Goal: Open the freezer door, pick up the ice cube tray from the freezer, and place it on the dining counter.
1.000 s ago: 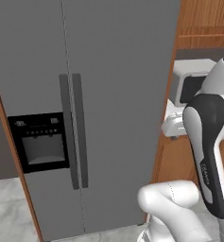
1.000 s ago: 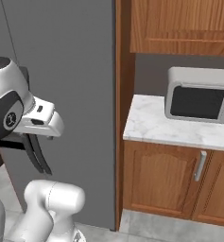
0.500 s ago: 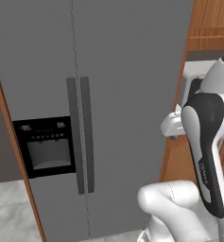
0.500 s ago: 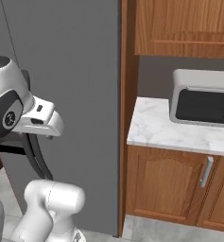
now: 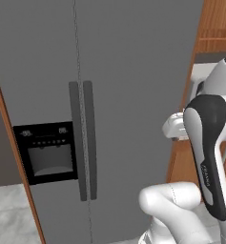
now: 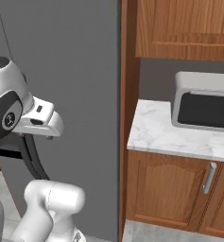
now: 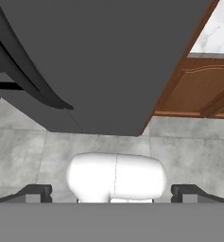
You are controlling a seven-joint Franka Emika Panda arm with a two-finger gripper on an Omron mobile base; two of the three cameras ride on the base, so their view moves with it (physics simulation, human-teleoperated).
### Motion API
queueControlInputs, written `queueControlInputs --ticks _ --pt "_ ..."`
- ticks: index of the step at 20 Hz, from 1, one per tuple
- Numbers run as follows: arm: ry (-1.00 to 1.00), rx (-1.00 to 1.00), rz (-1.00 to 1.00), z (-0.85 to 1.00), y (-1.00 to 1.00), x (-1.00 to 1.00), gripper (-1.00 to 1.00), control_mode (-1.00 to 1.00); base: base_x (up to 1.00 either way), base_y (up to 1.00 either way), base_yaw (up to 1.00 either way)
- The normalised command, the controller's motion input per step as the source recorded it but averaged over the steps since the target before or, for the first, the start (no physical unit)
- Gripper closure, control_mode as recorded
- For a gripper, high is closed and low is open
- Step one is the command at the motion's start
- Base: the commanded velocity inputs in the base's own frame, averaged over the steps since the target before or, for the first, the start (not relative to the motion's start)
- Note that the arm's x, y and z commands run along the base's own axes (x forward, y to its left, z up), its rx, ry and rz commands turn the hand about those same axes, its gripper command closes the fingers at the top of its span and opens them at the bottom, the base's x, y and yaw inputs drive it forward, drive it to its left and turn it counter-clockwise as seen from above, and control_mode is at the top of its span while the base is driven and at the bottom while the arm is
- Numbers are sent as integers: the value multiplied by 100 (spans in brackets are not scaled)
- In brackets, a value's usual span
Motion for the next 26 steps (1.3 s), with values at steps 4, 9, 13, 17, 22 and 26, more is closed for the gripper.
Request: queueControlInputs --ticks 4,9,13,17,22,26 --pt "0 0 0 0 0 0 -100 100 32 0 4" --pt "0 0 0 0 0 0 -100 100 10 0 1" --pt "0 0 0 0 0 0 -100 100 1 0 0" --pt "0 0 0 0 5 -5 -100 -100 -7 6 0" --pt "-6 -3 0 0 70 -42 -100 -100 0 0 0" --pt "-6 -2 0 0 96 -12 -100 -100 0 0 0"
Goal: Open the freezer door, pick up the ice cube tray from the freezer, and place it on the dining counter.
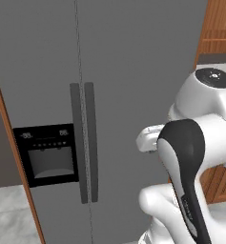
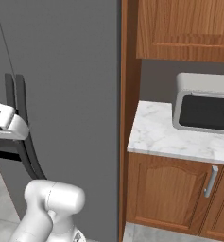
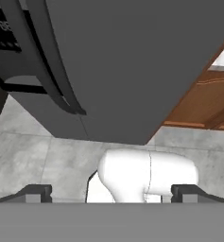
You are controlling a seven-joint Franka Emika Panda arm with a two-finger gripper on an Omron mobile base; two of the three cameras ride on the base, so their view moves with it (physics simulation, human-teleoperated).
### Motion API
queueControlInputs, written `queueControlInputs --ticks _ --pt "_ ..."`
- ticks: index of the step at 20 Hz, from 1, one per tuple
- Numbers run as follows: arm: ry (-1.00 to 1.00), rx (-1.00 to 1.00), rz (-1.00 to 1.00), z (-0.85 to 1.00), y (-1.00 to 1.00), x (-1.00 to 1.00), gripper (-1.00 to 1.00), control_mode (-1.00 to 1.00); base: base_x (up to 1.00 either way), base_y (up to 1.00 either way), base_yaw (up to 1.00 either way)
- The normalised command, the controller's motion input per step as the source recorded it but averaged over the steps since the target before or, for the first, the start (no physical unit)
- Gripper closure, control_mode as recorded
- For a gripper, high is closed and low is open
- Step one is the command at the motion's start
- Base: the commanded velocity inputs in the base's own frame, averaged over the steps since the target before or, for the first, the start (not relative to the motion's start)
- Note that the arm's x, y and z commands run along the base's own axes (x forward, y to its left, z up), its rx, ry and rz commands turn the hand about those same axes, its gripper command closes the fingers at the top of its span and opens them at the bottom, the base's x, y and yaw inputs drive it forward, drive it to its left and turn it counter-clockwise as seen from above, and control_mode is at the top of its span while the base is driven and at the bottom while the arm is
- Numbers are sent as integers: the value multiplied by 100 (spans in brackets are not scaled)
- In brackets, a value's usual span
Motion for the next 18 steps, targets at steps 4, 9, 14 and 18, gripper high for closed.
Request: queueControlInputs --ticks 4,9,14,18 --pt "-3 0 0 0 82 0 -100 -100 0 0 0" --pt "-5 0 0 0 62 9 -100 -100 0 0 0" --pt "-9 0 0 0 46 18 -100 -100 0 0 0" --pt "-12 0 0 -3 39 33 -100 -100 0 0 0"
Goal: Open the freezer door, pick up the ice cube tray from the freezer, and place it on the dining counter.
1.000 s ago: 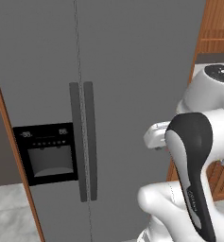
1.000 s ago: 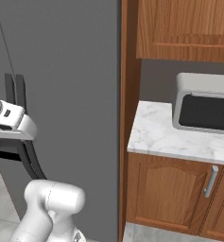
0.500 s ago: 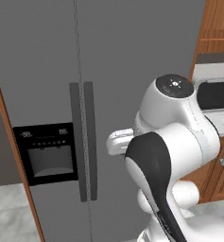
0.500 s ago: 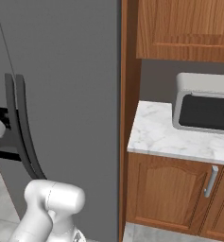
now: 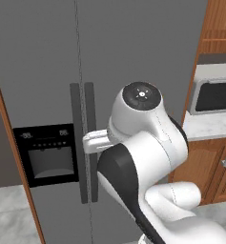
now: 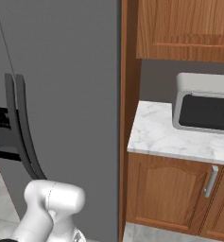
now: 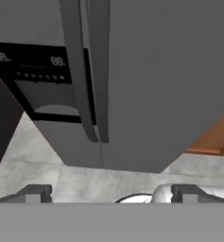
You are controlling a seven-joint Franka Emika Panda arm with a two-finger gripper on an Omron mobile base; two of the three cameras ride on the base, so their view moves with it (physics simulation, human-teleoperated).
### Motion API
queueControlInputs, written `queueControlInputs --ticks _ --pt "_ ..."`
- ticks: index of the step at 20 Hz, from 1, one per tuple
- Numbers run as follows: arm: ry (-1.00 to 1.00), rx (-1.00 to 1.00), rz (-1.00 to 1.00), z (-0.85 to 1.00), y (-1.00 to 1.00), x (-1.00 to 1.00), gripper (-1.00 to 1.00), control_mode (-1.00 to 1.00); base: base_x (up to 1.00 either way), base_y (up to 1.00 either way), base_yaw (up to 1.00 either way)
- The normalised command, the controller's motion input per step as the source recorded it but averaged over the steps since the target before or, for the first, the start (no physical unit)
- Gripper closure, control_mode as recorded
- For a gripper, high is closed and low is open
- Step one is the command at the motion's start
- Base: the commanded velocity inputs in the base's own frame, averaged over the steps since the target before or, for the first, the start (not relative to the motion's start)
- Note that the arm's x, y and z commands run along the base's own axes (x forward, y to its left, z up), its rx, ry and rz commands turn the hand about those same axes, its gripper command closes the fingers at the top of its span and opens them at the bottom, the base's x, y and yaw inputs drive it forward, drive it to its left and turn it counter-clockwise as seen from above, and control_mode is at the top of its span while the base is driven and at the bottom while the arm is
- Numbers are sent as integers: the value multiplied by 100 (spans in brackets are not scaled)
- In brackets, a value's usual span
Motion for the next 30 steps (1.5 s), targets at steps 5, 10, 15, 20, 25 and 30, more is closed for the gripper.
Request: queueControlInputs --ticks 5,10,15,20,25,30 --pt "-11 5 2 -1 25 53 -100 -100 0 0 0" --pt "-7 8 2 -6 18 62 -100 -100 0 0 0" --pt "-2 8 1 -2 22 52 -100 -100 0 0 0" --pt "0 2 0 0 27 37 -100 -100 0 0 0" --pt "0 0 0 0 22 38 -100 -100 0 0 0" --pt "0 0 0 0 2 31 -100 -100 0 0 0"
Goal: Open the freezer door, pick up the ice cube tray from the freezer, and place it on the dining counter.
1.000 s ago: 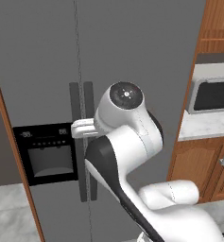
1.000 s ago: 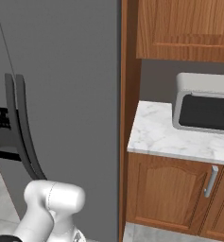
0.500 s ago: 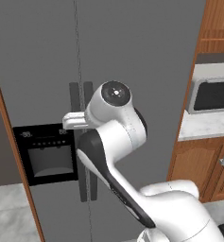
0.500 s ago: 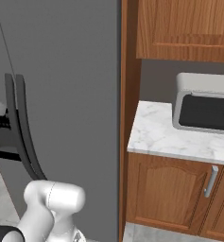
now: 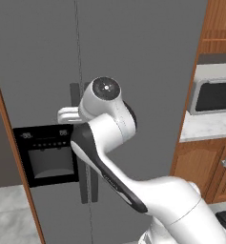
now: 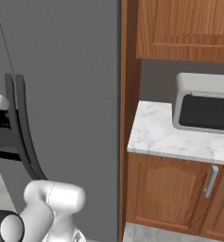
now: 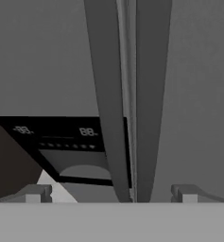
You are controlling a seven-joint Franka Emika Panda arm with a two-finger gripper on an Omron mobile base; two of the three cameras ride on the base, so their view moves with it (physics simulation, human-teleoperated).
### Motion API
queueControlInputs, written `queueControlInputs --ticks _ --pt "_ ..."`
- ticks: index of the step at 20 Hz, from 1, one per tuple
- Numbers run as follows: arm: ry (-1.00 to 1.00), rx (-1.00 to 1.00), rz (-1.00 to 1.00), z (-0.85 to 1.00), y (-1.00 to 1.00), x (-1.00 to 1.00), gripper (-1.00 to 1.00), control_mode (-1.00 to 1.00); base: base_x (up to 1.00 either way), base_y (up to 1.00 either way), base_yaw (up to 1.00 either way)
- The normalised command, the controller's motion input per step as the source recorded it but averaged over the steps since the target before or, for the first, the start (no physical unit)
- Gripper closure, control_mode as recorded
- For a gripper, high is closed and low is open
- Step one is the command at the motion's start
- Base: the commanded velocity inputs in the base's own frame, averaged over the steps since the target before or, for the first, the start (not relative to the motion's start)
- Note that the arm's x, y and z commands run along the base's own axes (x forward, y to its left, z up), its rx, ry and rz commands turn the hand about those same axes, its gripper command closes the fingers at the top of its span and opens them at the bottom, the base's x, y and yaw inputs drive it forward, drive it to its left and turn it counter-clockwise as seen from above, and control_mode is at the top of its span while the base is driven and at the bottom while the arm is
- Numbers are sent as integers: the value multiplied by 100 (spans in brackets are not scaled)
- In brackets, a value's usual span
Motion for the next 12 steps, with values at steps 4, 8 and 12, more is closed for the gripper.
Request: queueControlInputs --ticks 4,8,12 --pt "0 0 0 0 0 35 -100 -100 0 0 0" --pt "0 0 0 0 0 33 -100 -100 0 0 0" --pt "0 0 0 0 2 34 -100 -100 0 0 0"
